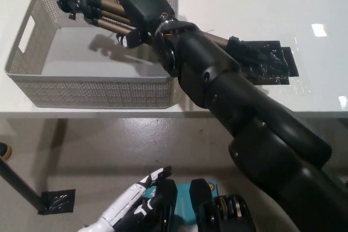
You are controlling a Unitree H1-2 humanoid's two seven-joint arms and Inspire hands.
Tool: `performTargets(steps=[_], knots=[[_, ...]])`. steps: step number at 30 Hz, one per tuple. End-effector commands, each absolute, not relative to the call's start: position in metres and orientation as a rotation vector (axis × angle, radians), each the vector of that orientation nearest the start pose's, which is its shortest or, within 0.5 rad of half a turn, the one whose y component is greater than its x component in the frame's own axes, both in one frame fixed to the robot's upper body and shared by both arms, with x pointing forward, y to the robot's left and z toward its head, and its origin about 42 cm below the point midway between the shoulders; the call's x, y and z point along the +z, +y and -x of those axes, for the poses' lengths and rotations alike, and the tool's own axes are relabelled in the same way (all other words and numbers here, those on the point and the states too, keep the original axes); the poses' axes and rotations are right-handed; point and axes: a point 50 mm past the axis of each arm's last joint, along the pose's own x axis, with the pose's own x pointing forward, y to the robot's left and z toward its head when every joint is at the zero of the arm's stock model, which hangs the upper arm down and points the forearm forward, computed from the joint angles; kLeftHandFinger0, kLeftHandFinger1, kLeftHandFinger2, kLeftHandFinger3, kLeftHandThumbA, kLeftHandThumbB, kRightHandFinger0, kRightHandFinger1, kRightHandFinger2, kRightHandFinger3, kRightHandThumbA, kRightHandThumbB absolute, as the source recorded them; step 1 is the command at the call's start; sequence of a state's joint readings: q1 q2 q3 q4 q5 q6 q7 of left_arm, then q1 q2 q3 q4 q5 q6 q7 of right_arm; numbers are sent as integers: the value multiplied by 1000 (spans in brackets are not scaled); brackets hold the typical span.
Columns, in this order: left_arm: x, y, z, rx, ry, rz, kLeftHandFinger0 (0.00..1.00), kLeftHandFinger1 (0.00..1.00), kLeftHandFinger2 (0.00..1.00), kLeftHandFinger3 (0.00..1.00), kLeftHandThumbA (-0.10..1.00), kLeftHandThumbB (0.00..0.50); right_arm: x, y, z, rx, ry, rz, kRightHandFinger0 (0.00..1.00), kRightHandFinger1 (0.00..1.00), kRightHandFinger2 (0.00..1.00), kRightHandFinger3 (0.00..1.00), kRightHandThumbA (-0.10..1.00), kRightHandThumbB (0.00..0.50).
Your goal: The robot uses its right hand to pick the tripod on the desk and places it into a rectangular container on the left.
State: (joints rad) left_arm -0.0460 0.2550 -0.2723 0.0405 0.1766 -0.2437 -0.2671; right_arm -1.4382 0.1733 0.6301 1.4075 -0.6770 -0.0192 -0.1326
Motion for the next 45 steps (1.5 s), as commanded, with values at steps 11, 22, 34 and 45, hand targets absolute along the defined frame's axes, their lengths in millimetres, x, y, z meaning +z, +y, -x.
performTargets(steps=[11, 22, 34, 45], knots=[[114, 193, -290, -677, -224, -475, 1000, 1000, 1000, 1000, 1000, 500, 381, 79, -532, 357, -672, 1635, 28, 62, 223, 563, -100, 294], [113, 181, -290, -722, -231, -496, 1000, 1000, 1000, 1000, 1000, 500, 395, 149, -488, 482, -845, 1590, 586, 788, 1000, 1000, 365, 379], [112, 174, -297, -731, -243, -500, 1000, 1000, 1000, 1000, 1000, 500, 408, 159, -481, 533, -858, 1592, 1000, 1000, 1000, 1000, 952, 500], [113, 177, -297, -733, -232, -505, 1000, 1000, 1000, 1000, 1000, 500, 453, 104, -520, 390, -696, 1480, 1000, 1000, 1000, 1000, 1000, 500]])
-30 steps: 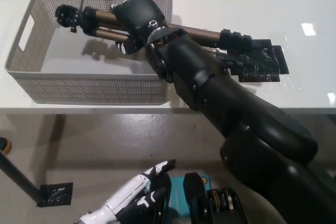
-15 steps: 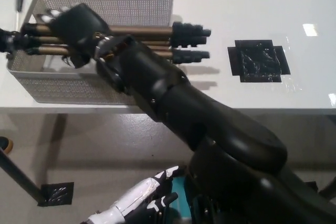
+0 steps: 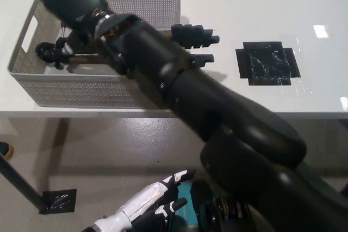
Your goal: The robot uses its right hand to pick the tripod on the desk and places it into a rectangular container on the left.
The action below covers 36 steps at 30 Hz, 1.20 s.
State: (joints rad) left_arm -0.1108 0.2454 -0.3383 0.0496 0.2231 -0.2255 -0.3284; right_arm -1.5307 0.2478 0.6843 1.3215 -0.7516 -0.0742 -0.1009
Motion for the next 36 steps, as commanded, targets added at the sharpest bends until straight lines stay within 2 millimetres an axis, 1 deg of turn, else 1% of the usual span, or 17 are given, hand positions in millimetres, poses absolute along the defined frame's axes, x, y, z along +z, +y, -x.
performTargets(steps=[1, 4, 7, 8, 9, 11, 12, 13, 15, 16, 19, 21, 24, 25, 28, 30, 36], knots=[[112, 176, -296, -731, -229, -504, 1000, 1000, 1000, 1000, 1000, 500, 457, 99, -522, 386, -689, 1456, 1000, 1000, 1000, 1000, 1000, 500], [109, 174, -295, -720, -216, -497, 1000, 1000, 1000, 1000, 1000, 500, 478, 76, -531, 351, -708, 1369, 1000, 1000, 1000, 1000, 1000, 500], [109, 174, -294, -718, -224, -493, 1000, 1000, 1000, 1000, 1000, 500, 527, 47, -530, 312, -780, 1196, 1000, 1000, 1000, 1000, 1000, 500], [108, 173, -295, -721, -225, -484, 1000, 1000, 1000, 1000, 1000, 500, 559, 24, -525, 304, -846, 1036, 1000, 1000, 1000, 1000, 1000, 500], [107, 172, -295, -721, -225, -478, 1000, 1000, 1000, 1000, 1000, 500, 577, 10, -520, 290, -878, 961, 1000, 1000, 1000, 1000, 1000, 500], [107, 172, -296, -715, -225, -475, 1000, 1000, 1000, 1000, 1000, 500, 612, -18, -501, 254, -916, 862, 1000, 1000, 1000, 1000, 1000, 500], [107, 175, -295, -712, -217, -480, 1000, 1000, 1000, 1000, 1000, 500, 627, -38, -487, 264, -971, 815, 1000, 1000, 1000, 1000, 1000, 461], [106, 176, -295, -709, -221, -480, 1000, 1000, 1000, 1000, 1000, 500, 640, -64, -472, 254, -1014, 754, 1000, 1000, 1000, 1000, 1000, 464], [107, 177, -297, -704, -238, -471, 1000, 1000, 1000, 1000, 1000, 500, 647, -109, -435, 232, -1058, 705, 1000, 1000, 1000, 1000, 1000, 450], [106, 176, -298, -701, -242, -467, 1000, 1000, 1000, 1000, 1000, 500, 646, -115, -429, 223, -1072, 704, 1000, 1000, 1000, 1000, 1000, 489], [105, 179, -300, -688, -246, -456, 1000, 1000, 1000, 1000, 1000, 500, 622, -163, -387, 186, -1152, 663, 1000, 1000, 1000, 1000, 1000, 500], [103, 179, -302, -667, -239, -436, 1000, 1000, 1000, 1000, 1000, 500, 581, -199, -346, 165, -1197, 632, 1000, 1000, 1000, 1000, 1000, 499], [99, 184, -305, -620, -246, -401, 1000, 1000, 1000, 1000, 1000, 500, 523, -222, -303, 167, -1187, 499, 1000, 1000, 1000, 1000, 1000, 497], [97, 185, -304, -609, -243, -388, 1000, 1000, 1000, 1000, 1000, 500, 517, -221, -300, 173, -1179, 484, 1000, 1000, 1000, 1000, 1000, 500], [94, 191, -305, -543, -206, -342, 1000, 1000, 1000, 1000, 1000, 500, 431, -237, -255, 129, -1126, 399, 1000, 1000, 1000, 1000, 1000, 500], [94, 195, -307, -513, -210, -343, 1000, 1000, 1000, 1000, 1000, 500, 389, -243, -241, 111, -1085, 360, 1000, 1000, 1000, 1000, 1000, 500], [92, 206, -305, -455, -190, -302, 1000, 1000, 1000, 1000, 1000, 500, 302, -238, -220, 136, -865, 244, 1000, 1000, 1000, 1000, 1000, 500]])
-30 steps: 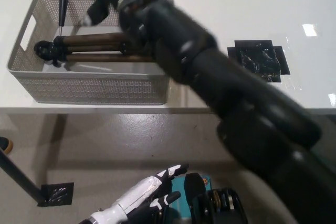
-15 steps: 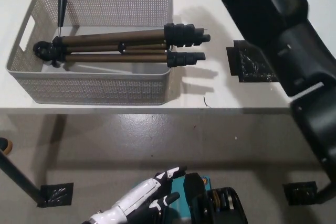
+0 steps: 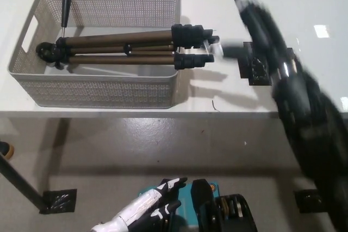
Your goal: The robot uses its right hand to pick the tripod on the desk and places it into a rectangular container on the left.
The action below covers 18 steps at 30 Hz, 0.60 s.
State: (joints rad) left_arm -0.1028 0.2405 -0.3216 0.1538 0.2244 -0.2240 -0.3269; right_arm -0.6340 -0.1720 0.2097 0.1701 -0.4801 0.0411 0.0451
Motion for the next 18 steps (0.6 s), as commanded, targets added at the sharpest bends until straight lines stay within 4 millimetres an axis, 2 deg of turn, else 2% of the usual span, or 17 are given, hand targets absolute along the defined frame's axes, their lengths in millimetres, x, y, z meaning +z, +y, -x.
performTargets(steps=[1, 2, 3, 5, 6, 7, 9, 10, 14, 15, 17, 18], knots=[[92, 208, -304, -443, -198, -288, 1000, 1000, 1000, 1000, 1000, 500, 276, -240, -212, 156, -792, 230, 1000, 1000, 1000, 1000, 1000, 481], [92, 210, -304, -431, -208, -278, 1000, 1000, 1000, 1000, 1000, 500, 260, -242, -209, 155, -756, 231, 1000, 1000, 1000, 1000, 1000, 438], [92, 211, -305, -420, -211, -275, 1000, 1000, 1000, 1000, 1000, 500, 239, -245, -203, 146, -697, 221, 1000, 1000, 1000, 1000, 1000, 434], [93, 215, -307, -401, -218, -278, 1000, 1000, 1000, 1000, 1000, 500, 205, -251, -194, 119, -562, 195, 1000, 1000, 1000, 1000, 1000, 474], [93, 216, -307, -397, -220, -279, 1000, 1000, 1000, 1000, 1000, 500, 202, -251, -193, 116, -544, 191, 1000, 1000, 1000, 1000, 1000, 488], [93, 218, -308, -386, -223, -283, 1000, 1000, 1000, 1000, 1000, 500, 189, -252, -187, 109, -488, 187, 1000, 1000, 1000, 1000, 1000, 493], [94, 222, -310, -369, -227, -282, 1000, 1000, 1000, 1000, 1000, 500, 175, -253, -186, 110, -438, 169, 1000, 1000, 1000, 1000, 1000, 500], [94, 224, -310, -364, -223, -279, 1000, 1000, 1000, 1000, 1000, 500, 159, -256, -183, 118, -414, 160, 1000, 1000, 1000, 1000, 1000, 478], [94, 229, -312, -352, -220, -282, 1000, 1000, 1000, 1000, 1000, 500, 119, -261, -179, 82, -317, 154, 1000, 1000, 1000, 1000, 1000, 480], [94, 232, -313, -348, -214, -283, 1000, 1000, 1000, 1000, 1000, 500, 107, -263, -176, 80, -286, 157, 1000, 1000, 1000, 1000, 1000, 466], [94, 234, -314, -349, -214, -282, 1000, 1000, 1000, 1000, 1000, 500, 101, -263, -176, 82, -271, 149, 1000, 1000, 1000, 1000, 1000, 464], [94, 236, -314, -349, -212, -282, 1000, 1000, 1000, 1000, 1000, 500, 92, -264, -177, 96, -246, 127, 1000, 1000, 1000, 1000, 1000, 481]])
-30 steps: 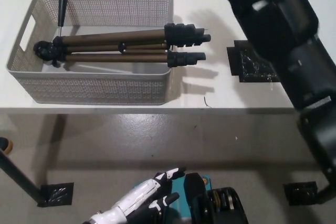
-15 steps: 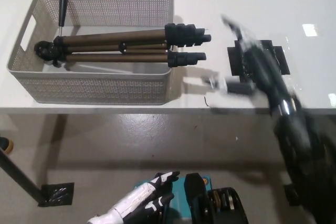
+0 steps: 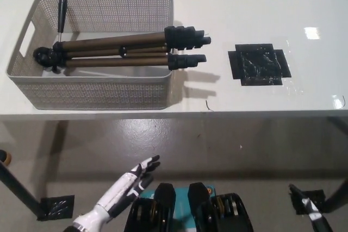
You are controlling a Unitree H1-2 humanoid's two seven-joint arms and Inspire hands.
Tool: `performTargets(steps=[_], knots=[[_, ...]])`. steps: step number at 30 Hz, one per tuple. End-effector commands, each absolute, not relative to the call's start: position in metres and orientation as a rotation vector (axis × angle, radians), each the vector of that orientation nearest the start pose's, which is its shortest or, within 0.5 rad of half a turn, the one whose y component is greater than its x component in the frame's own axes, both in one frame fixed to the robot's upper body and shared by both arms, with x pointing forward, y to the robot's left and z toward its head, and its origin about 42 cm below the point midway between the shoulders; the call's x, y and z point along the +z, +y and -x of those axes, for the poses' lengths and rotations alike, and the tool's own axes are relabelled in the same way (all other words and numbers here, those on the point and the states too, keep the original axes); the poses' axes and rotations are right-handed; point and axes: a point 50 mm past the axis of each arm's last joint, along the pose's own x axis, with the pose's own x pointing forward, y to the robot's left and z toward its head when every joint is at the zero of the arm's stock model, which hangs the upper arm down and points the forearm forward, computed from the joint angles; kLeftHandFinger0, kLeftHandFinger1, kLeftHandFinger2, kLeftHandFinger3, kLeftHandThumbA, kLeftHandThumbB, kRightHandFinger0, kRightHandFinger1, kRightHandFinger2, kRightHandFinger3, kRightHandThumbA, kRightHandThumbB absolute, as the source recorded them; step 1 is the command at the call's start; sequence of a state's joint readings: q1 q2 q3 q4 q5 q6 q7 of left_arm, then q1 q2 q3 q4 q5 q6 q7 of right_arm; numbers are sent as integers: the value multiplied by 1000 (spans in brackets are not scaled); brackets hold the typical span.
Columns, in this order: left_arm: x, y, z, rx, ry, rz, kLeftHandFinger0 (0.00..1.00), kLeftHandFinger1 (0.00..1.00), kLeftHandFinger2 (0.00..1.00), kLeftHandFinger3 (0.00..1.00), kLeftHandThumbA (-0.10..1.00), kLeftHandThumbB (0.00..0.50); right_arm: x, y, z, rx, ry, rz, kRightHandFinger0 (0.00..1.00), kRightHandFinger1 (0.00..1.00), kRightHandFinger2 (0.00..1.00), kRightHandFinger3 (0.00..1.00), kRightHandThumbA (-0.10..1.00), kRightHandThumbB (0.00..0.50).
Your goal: The robot uses its right hand to pick the tripod on the desk and places it into a rectangular container on the left.
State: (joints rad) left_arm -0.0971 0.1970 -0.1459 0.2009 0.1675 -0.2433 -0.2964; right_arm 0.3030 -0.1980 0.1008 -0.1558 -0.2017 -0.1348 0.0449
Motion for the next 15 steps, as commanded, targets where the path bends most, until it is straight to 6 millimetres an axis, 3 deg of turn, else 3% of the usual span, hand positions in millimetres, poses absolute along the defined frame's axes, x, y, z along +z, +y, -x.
performTargets(steps=[1, 5, 15], knots=[[93, 237, -314, -345, -208, -278, 1000, 1000, 1000, 1000, 1000, 500, 85, -265, -179, 100, -227, 115, 1000, 1000, 1000, 1000, 1000, 495], [88, 239, -310, -325, -186, -280, 1000, 1000, 1000, 1000, 1000, 500, 70, -266, -185, 89, -181, 79, 1000, 1000, 1000, 1000, 1000, 478], [79, 244, -305, -300, -159, -267, 1000, 1000, 1000, 1000, 1000, 500, 67, -273, -194, 95, -181, 43, 1000, 1000, 1000, 1000, 1000, 497]])
